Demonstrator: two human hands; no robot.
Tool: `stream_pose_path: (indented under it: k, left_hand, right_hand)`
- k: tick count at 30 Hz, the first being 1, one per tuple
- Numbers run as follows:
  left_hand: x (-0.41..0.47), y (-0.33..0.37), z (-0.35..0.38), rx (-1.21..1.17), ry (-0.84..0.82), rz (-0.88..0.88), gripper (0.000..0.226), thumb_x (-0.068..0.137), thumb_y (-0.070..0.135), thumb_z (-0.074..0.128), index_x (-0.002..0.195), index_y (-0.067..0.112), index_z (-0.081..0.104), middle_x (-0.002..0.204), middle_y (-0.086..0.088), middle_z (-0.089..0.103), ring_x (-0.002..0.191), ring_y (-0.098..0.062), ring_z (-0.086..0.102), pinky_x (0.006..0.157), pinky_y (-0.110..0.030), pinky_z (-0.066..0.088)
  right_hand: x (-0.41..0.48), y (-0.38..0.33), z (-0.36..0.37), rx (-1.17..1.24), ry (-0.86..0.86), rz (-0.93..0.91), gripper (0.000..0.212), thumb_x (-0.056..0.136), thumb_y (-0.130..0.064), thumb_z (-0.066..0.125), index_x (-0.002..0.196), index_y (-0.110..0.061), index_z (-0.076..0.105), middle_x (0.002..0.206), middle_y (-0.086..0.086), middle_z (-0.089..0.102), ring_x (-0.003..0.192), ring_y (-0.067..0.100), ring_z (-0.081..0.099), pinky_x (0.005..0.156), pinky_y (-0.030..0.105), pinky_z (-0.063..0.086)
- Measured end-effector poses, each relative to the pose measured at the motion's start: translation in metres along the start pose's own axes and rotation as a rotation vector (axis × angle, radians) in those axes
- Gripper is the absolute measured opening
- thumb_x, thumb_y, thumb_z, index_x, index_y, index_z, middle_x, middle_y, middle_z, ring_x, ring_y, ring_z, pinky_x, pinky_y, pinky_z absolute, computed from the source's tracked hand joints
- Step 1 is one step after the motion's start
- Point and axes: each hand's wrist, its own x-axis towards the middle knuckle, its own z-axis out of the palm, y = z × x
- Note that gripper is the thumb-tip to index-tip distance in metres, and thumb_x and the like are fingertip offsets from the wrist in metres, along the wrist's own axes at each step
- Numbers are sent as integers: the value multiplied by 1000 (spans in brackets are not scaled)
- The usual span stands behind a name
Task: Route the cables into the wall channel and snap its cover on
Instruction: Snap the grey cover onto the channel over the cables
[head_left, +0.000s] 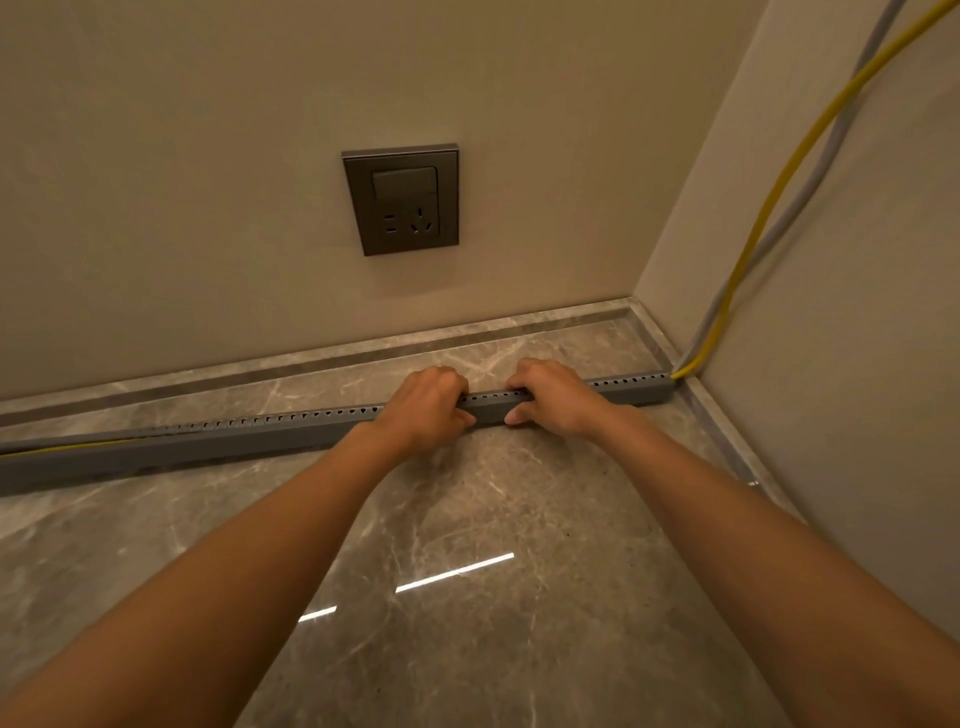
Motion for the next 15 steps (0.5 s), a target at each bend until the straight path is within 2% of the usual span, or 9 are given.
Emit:
stream_pose_path:
  k: [3, 6, 9, 15]
  left_hand:
    - [-1, -1, 3, -48, 40, -10, 27, 89, 24, 61, 110, 7, 62, 114, -12, 62, 105, -27, 56, 86, -35, 44]
    - [-2, -3, 3, -106, 40, -37, 29, 88, 25, 63, 111, 8, 60, 116, -12, 60, 106, -27, 55, 87, -35, 44]
    - [-4, -14, -3, -116, 10, -62, 32, 86, 26, 66, 112, 8, 61, 115, -12, 62, 105, -27, 57, 86, -36, 46]
    - [-17, -51, -21, -77, -85, -136, 32, 84, 27, 69, 111, 10, 64, 114, -11, 65, 103, -26, 59, 84, -35, 47]
  right_hand:
    - [0, 1, 0, 12, 26, 13, 32, 83, -22, 66, 112, -7, 63, 112, 12, 55, 105, 27, 51, 79, 28, 33]
    - [1, -1, 0, 12, 23, 26, 33, 84, -21, 66, 114, -8, 61, 115, 13, 55, 108, 28, 51, 86, 32, 38]
    - [2, -8, -2, -56, 22, 47, 34, 84, -22, 65, 115, -8, 60, 118, 13, 55, 111, 30, 52, 93, 38, 41]
    - [7, -38, 3, -132, 11, 31, 35, 84, -22, 66, 114, -6, 60, 119, 15, 55, 109, 33, 54, 94, 43, 45]
